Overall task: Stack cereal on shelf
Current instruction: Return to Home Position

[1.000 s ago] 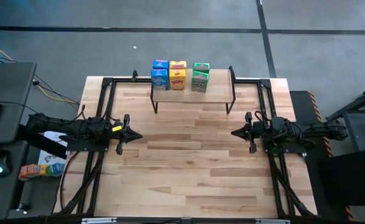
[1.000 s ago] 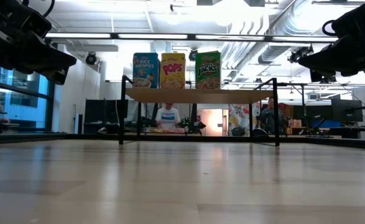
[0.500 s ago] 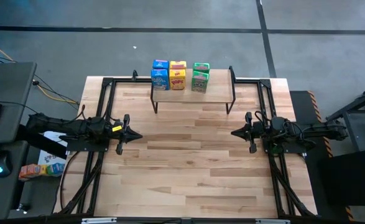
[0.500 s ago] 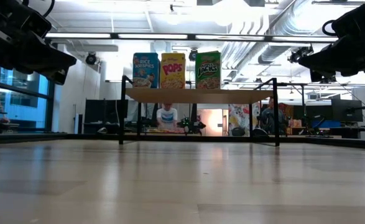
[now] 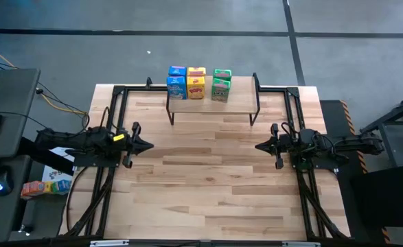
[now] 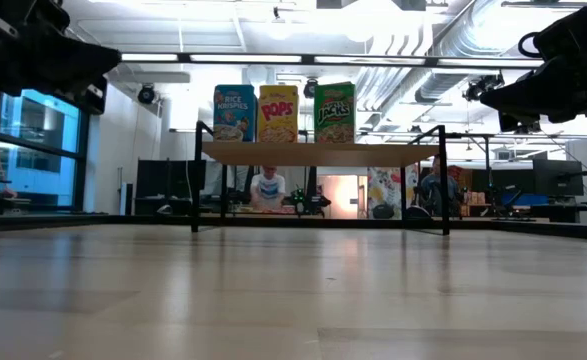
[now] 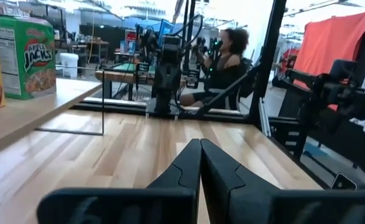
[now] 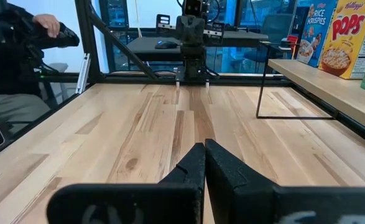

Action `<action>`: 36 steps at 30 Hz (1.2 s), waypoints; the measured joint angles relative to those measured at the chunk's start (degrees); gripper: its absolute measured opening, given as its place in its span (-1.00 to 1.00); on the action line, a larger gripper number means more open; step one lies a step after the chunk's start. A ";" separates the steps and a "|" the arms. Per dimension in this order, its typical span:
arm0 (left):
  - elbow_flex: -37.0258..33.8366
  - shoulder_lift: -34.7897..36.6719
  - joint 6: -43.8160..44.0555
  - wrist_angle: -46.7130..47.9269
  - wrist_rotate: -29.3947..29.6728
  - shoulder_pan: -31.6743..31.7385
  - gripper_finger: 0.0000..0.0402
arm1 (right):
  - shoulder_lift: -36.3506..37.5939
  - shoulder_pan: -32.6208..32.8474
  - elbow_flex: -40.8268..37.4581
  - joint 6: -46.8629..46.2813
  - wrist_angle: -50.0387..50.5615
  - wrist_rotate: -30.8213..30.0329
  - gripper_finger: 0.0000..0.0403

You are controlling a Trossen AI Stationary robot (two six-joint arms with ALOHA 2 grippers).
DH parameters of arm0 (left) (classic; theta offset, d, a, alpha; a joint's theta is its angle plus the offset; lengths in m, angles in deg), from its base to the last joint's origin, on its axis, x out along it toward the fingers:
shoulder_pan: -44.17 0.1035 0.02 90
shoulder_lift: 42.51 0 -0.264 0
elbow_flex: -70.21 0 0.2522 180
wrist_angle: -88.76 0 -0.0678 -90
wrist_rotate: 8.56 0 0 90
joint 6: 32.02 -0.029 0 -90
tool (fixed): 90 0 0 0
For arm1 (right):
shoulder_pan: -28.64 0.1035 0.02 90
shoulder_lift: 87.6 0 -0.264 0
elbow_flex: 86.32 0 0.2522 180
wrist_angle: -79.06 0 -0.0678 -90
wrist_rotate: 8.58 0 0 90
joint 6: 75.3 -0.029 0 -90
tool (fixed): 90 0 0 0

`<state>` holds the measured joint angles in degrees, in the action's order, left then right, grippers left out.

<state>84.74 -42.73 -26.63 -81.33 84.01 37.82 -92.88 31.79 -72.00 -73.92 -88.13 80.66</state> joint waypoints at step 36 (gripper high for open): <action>-0.07 -0.62 0.00 -0.25 0.00 -0.87 -1.00 | 0.00 0.00 0.00 0.02 -0.07 -0.07 -1.00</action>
<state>84.68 -43.35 -26.63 -81.58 84.01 36.94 -92.88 31.79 -72.00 -73.90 -88.20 80.60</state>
